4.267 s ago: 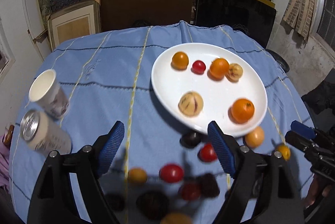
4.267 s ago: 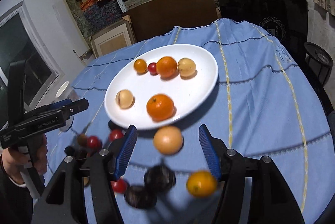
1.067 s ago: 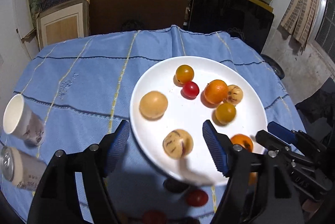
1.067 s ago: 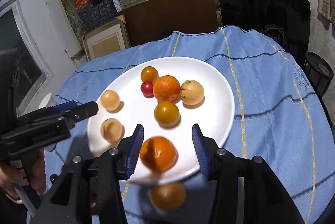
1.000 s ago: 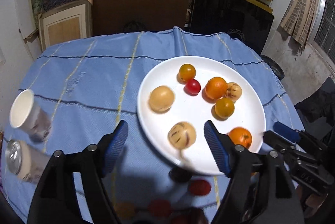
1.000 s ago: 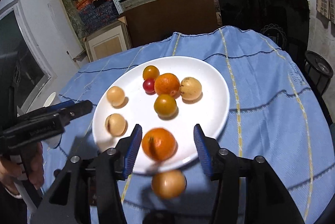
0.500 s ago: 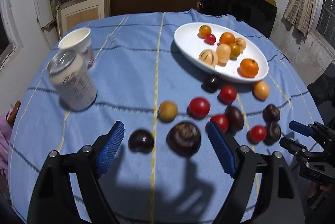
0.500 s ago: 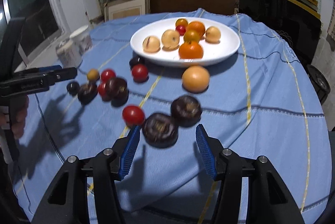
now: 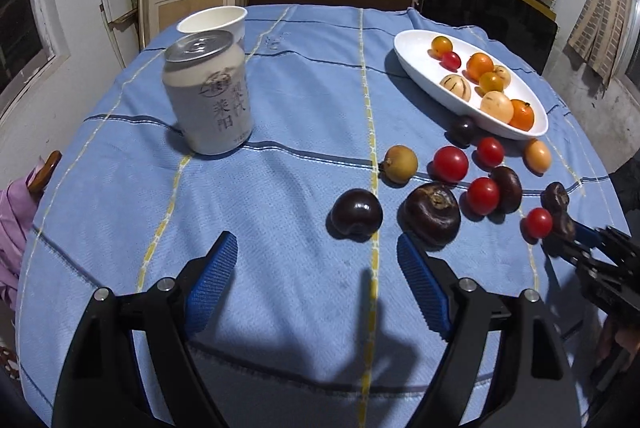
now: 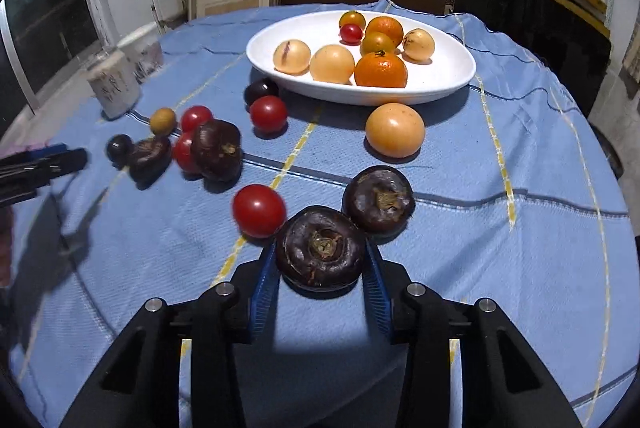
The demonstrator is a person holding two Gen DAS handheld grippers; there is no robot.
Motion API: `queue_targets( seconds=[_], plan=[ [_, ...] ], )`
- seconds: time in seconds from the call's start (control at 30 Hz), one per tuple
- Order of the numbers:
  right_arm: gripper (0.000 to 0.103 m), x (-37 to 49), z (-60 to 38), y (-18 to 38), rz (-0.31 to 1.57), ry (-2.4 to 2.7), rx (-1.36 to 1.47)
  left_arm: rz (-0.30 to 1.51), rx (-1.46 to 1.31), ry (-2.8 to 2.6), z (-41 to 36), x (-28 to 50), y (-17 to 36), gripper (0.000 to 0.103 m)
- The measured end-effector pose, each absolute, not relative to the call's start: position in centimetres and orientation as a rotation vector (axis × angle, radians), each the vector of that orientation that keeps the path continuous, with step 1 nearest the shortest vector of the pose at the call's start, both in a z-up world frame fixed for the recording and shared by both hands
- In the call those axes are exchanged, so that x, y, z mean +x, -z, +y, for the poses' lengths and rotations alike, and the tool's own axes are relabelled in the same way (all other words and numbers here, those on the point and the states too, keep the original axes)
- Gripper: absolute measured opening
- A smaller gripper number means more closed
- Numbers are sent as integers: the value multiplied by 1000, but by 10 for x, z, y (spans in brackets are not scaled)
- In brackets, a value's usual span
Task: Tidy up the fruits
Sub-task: 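Grasp a dark purple fruit with the left tool while the right tool grasps another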
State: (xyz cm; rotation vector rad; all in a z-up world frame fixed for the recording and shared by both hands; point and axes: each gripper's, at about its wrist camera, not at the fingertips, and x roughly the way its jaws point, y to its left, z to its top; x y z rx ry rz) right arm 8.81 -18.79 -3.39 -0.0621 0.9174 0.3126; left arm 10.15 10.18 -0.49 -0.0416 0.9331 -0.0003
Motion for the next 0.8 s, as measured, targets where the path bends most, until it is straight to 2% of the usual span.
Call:
queue_targets(
  seconds=[0.07,0.13,0.2,0.3,0.33,0.57,0.8],
  plan=[
    [43,83,-194,32,916,-319,-32,946,-23,10,97,110,9,80],
    [43,78,-202,31,915,-315,1,965,-19,27,93,118,15,69],
    [43,77,-206,32,918,-315,15,988,-28,45,88,126,21,63],
    [43,75,-214,31,919,-317,47,1002,-13,47,83,134,29,46],
    [43,75,-215,31,918,-318,52,994,-4,48,81,135,29,33],
    [43,71,-214,21,891,-344,53,977,26,74,73,129,16,32],
    [43,71,-215,-13,817,-369,31,893,26,167,54,123,-31,32]
  ],
)
